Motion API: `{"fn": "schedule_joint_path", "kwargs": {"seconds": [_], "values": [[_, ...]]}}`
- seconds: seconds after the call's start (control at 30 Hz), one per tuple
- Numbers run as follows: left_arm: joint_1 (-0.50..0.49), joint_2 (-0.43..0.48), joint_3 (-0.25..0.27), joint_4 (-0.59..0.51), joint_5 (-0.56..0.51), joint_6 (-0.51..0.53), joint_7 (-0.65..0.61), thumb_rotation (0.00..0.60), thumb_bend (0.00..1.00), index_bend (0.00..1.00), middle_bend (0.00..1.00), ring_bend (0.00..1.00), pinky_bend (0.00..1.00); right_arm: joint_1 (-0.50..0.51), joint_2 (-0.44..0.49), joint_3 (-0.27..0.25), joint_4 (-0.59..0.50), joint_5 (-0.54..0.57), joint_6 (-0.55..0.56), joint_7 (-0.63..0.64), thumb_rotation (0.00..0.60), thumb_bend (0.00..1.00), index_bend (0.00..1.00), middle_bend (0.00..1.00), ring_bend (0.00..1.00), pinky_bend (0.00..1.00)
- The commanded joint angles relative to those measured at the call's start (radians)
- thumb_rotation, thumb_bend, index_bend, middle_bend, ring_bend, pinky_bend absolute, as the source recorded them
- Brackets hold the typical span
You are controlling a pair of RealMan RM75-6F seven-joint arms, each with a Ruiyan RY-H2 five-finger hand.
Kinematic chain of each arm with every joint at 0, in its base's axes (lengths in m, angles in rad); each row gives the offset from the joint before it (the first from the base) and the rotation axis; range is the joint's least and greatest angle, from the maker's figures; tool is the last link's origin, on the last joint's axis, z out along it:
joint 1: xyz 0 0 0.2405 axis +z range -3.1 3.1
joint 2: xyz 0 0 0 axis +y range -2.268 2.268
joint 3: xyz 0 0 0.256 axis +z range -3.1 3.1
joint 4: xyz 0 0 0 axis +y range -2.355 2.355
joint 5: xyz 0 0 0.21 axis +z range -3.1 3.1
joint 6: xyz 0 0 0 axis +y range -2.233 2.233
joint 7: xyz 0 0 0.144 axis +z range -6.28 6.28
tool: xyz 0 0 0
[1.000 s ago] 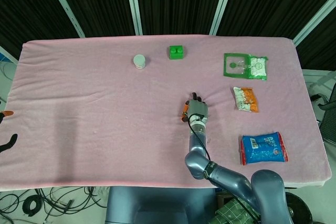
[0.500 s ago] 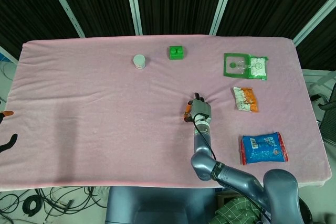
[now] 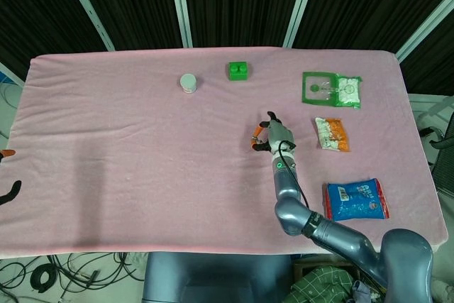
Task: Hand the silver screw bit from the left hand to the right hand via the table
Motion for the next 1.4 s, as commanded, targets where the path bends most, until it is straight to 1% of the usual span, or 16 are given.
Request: {"fn": "schedule_joint_path", "kwargs": {"seconds": [0.03,0.2,0.33,0.53,0.73,0.9,1.07,1.27,1.4], "values": [[0.001,-0.002,-0.002,0.001,-0.003,0.004,0.002,0.6,0.31,0.28,0.03,0.0,0.0,-0.014,0.003,0.042,0.075,-0.067,-0.106,0.147,0.6,0.37,0.62,0.02,0.09,0.2],[0.002,-0.006,-0.006,0.001,-0.01,0.009,0.013,0.6,0.31,0.28,0.03,0.0,0.0,0.0,-0.037,0.068,0.196,-0.131,-0.199,0.304,0.6,0.37,0.62,0.02,0.09,0.2],[0.003,-0.009,-0.01,0.002,-0.016,0.014,0.022,0.6,0.31,0.28,0.03,0.0,0.0,0.032,-0.077,0.092,0.311,-0.179,-0.266,0.421,0.6,0.37,0.62,0.02,0.09,0.2],[0.006,-0.013,-0.016,0.003,-0.029,0.021,0.033,0.6,0.31,0.28,0.03,0.0,0.0,0.091,-0.131,0.089,0.49,-0.254,-0.338,0.532,0.6,0.36,0.62,0.02,0.09,0.2],[0.006,-0.017,-0.018,0.001,-0.033,0.026,0.048,0.6,0.31,0.28,0.03,0.0,0.0,0.122,-0.174,0.06,0.623,-0.31,-0.403,0.605,0.6,0.36,0.63,0.03,0.09,0.2],[0.008,-0.019,-0.019,-0.002,-0.033,0.034,0.057,0.6,0.31,0.28,0.03,0.0,0.0,0.134,-0.195,0.045,0.691,-0.347,-0.444,0.666,0.6,0.36,0.63,0.03,0.09,0.2],[0.007,-0.021,-0.02,-0.002,-0.035,0.033,0.061,0.6,0.31,0.28,0.03,0.0,0.0,0.141,-0.206,0.034,0.727,-0.387,-0.455,0.72,0.6,0.37,0.63,0.03,0.09,0.2],[0.007,-0.021,-0.019,-0.003,-0.034,0.032,0.064,0.6,0.31,0.28,0.03,0.0,0.0,0.142,-0.206,0.023,0.741,-0.427,-0.452,0.777,0.6,0.37,0.63,0.03,0.09,0.2],[0.008,-0.022,-0.019,-0.003,-0.032,0.034,0.065,0.6,0.31,0.28,0.03,0.0,0.0,0.133,-0.193,0.014,0.726,-0.449,-0.444,0.8,0.6,0.37,0.63,0.03,0.09,0.2]]}}
